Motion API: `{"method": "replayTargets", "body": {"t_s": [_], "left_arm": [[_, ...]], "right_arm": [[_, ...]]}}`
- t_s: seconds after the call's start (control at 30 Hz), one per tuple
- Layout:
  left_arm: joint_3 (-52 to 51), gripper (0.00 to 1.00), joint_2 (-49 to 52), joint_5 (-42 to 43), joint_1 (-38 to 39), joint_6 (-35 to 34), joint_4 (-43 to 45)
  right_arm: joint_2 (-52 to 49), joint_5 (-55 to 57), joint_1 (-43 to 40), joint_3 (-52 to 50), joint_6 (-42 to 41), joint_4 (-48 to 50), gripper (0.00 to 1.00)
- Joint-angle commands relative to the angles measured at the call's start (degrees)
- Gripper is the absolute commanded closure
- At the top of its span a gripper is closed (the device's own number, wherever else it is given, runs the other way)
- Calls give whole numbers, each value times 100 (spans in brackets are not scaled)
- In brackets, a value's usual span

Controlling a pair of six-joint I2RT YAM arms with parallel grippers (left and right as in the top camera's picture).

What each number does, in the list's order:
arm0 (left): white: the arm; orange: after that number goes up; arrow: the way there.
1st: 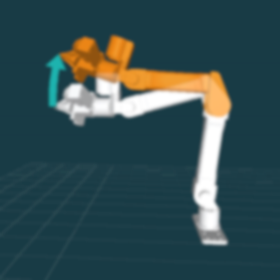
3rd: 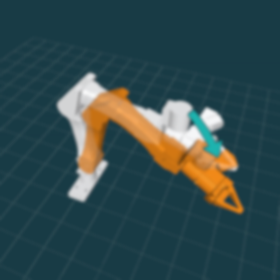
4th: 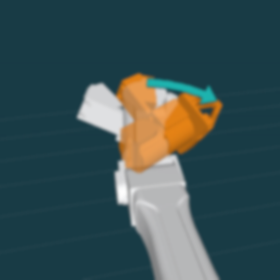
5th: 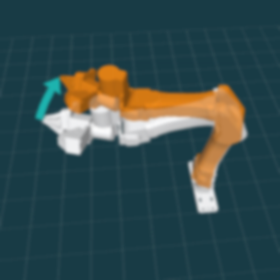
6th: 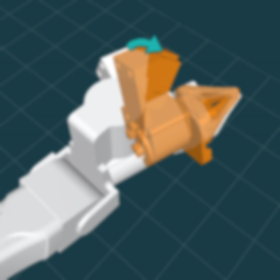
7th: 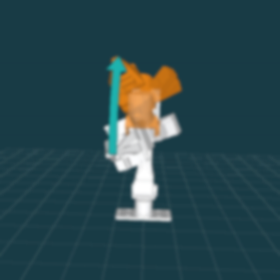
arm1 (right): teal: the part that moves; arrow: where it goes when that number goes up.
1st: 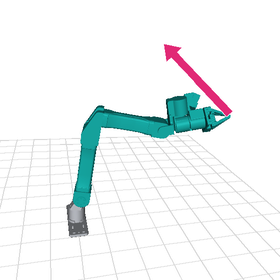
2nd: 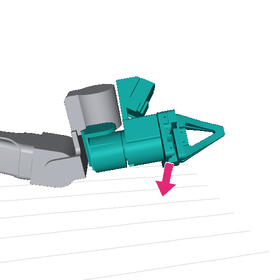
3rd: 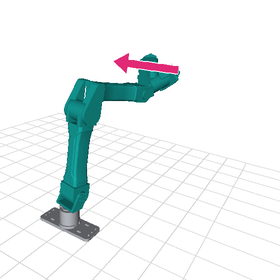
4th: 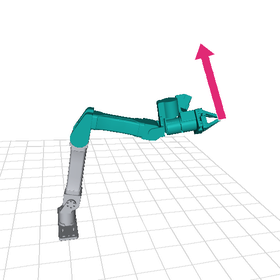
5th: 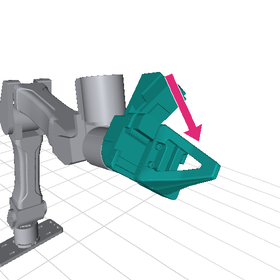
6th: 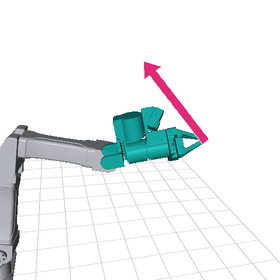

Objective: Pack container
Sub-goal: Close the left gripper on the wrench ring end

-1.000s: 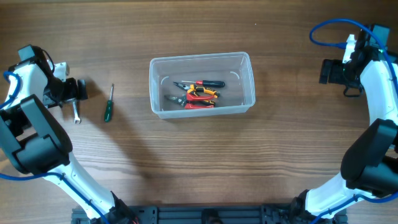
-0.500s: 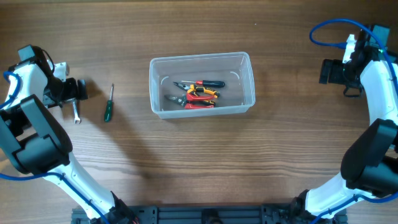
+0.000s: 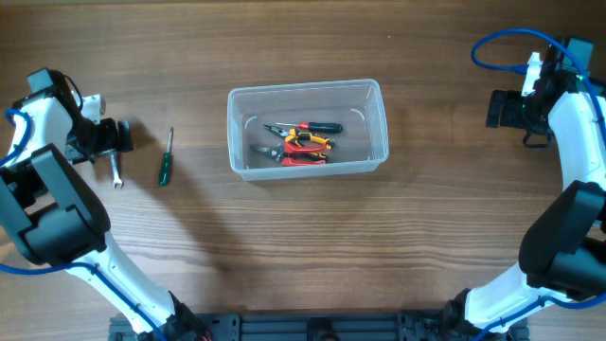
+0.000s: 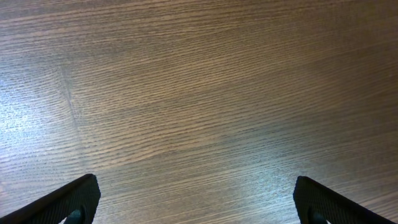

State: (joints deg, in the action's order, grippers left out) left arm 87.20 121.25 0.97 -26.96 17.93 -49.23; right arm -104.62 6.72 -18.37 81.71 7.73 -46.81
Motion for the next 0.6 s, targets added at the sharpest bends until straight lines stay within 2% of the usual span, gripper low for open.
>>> {"method": "replayTargets", "body": {"t_s": [0.0, 0.13, 0.23, 0.57], "left_arm": [[79, 0, 66, 68, 22, 74, 13], [79, 1, 66, 68, 22, 76, 24], [79, 6, 66, 68, 22, 98, 26], [79, 3, 94, 70, 22, 96, 46]], "right_arm": [[-7, 101, 2, -4, -26, 13, 0], [-7, 103, 2, -4, -26, 13, 0], [-7, 103, 2, -4, -26, 13, 0], [-7, 103, 2, -4, -26, 13, 0]]}}
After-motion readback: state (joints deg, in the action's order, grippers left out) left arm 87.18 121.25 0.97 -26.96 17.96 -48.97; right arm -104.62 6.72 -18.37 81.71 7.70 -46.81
